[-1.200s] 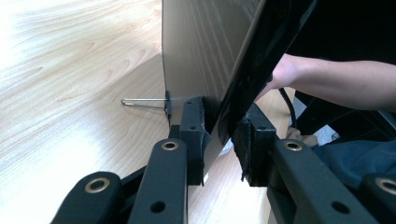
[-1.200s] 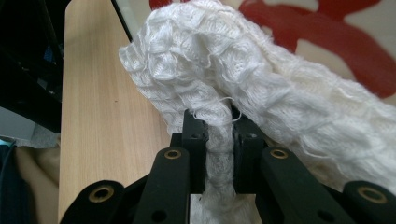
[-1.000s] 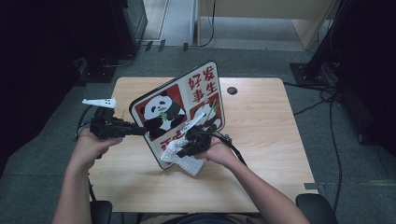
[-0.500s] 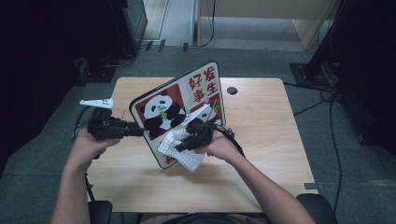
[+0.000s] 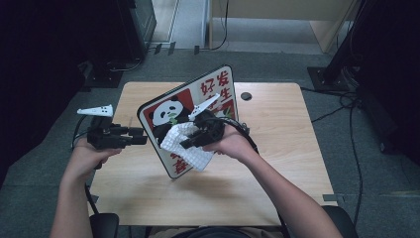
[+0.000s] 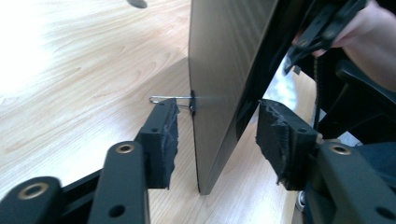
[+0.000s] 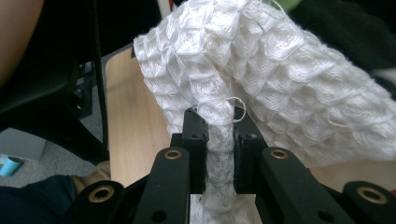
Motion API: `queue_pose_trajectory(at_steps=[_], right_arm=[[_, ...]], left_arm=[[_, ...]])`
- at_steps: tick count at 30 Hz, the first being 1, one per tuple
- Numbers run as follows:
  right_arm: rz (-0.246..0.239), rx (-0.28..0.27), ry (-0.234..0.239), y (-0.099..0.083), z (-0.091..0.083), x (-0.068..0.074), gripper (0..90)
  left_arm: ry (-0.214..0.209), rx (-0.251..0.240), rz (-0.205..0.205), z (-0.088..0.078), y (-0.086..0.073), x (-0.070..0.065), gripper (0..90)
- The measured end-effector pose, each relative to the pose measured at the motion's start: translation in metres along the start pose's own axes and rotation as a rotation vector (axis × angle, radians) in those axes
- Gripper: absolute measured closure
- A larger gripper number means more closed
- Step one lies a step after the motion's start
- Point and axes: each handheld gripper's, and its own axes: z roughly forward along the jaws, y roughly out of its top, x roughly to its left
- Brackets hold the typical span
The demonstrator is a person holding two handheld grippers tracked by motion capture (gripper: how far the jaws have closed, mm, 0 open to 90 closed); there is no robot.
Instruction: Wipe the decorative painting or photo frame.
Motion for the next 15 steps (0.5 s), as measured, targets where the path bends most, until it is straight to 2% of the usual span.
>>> queue_pose_trajectory(at_steps=[7,9,12,13,14,15], right_arm=[[-0.017,-0.009,-0.016,0.018,-0.013,0.008,79.6],[-0.028,-0.012,-0.019,0.022,-0.015,0.008,79.6],[-0.026,-0.019,-0.024,0.028,-0.020,0.010,79.6],[-0.024,-0.019,-0.024,0.031,-0.022,0.011,79.6],[-0.031,-0.025,-0.026,0.033,-0.023,0.011,79.6],[-0.033,-0.026,-0.028,0.036,-0.024,0.012,79.6]], left_arm=[[-0.010,-0.029,-0.015,-0.004,-0.006,0.006,54.5],[0.002,-0.041,-0.013,-0.005,-0.007,0.007,56.7],[0.012,-0.025,-0.032,-0.003,-0.008,0.010,58.4],[0.017,-0.018,-0.025,-0.002,-0.009,0.011,60.0],[0.015,-0.004,-0.042,0.000,-0.009,0.013,61.9],[0.030,-0.002,-0.047,0.001,-0.008,0.014,62.3]])
